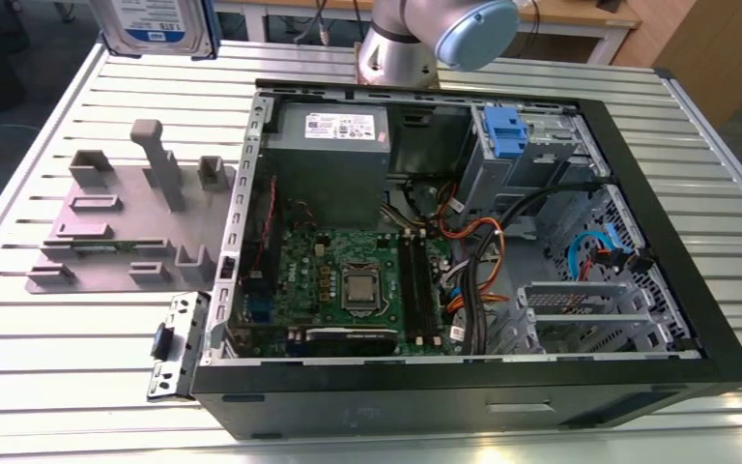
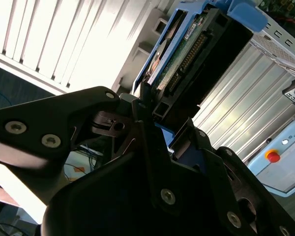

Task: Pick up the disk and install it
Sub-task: 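Pick up the disk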

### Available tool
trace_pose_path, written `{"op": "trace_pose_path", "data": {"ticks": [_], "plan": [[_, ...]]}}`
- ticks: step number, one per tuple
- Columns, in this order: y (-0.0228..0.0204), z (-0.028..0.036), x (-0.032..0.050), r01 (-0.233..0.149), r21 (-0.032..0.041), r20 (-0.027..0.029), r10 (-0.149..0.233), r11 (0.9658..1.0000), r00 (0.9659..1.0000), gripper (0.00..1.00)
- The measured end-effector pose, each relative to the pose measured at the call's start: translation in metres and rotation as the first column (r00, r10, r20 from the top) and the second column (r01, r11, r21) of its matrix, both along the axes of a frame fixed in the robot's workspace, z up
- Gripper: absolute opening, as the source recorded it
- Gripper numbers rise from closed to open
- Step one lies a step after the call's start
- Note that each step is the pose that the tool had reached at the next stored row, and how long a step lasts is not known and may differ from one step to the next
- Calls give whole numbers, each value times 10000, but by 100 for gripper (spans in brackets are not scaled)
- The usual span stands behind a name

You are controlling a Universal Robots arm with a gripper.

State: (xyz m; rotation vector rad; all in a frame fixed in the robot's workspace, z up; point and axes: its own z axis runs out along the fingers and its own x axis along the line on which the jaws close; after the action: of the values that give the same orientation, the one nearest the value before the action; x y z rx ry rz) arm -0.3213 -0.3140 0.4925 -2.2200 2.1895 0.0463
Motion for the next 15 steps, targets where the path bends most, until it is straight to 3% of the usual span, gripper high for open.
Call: {"op": "trace_pose_path", "data": {"ticks": [15], "plan": [[0,0,72,0,-1,0,0,10000,10000,36]]}}
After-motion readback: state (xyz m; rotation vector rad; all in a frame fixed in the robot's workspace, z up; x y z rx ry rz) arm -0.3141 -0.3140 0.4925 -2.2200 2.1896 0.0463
